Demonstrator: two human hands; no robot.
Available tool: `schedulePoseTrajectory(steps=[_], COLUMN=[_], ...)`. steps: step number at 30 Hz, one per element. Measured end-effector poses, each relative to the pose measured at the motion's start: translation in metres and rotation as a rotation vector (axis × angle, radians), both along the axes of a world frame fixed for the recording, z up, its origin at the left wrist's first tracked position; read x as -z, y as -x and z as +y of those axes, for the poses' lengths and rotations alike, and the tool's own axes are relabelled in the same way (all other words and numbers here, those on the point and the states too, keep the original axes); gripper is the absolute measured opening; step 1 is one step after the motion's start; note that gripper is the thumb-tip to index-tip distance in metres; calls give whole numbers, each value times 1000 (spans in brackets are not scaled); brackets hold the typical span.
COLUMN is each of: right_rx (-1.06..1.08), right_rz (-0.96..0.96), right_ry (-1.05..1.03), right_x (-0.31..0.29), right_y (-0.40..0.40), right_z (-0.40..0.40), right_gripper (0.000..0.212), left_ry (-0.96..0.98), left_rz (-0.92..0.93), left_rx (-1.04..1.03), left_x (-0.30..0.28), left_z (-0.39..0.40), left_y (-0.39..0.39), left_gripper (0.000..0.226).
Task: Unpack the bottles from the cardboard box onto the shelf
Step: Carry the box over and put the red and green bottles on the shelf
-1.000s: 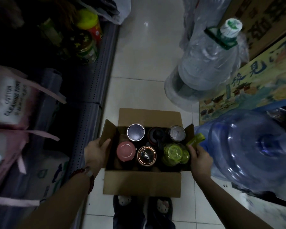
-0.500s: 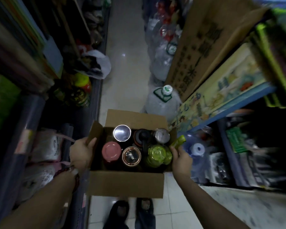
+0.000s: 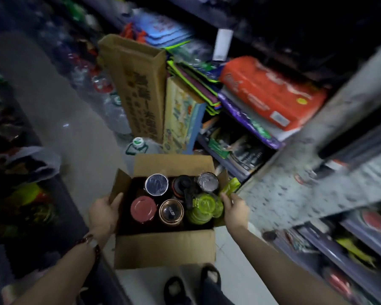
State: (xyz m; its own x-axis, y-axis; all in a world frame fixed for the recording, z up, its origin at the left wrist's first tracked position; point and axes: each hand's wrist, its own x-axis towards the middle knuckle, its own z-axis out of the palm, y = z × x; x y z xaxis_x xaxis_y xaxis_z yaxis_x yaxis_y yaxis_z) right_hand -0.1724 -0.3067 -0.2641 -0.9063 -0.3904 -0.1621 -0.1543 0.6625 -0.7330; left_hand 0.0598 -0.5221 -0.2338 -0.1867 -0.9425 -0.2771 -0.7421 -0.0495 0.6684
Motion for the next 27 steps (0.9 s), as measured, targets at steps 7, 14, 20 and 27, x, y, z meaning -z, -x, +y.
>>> schedulePoseTrajectory(steps=[7, 14, 20, 27], right_rx=[380, 745, 984, 1223], right_rz=[-53, -127, -131, -96], right_ry=[13, 10, 39, 49], right_x=[-9, -9, -19, -31], right_y=[5, -12, -47, -95], right_z=[122, 259, 382, 502], right_gripper=[37, 43, 38, 33], left_ry=[-20, 41, -12, 11], left_rz=[6, -36, -9, -25], left_rx=[327, 727, 974, 1209], left_x=[3, 14, 8, -7], left_z=[58, 161, 284, 427], left_y=[87, 176, 226, 258], left_gripper=[34, 37, 27, 35])
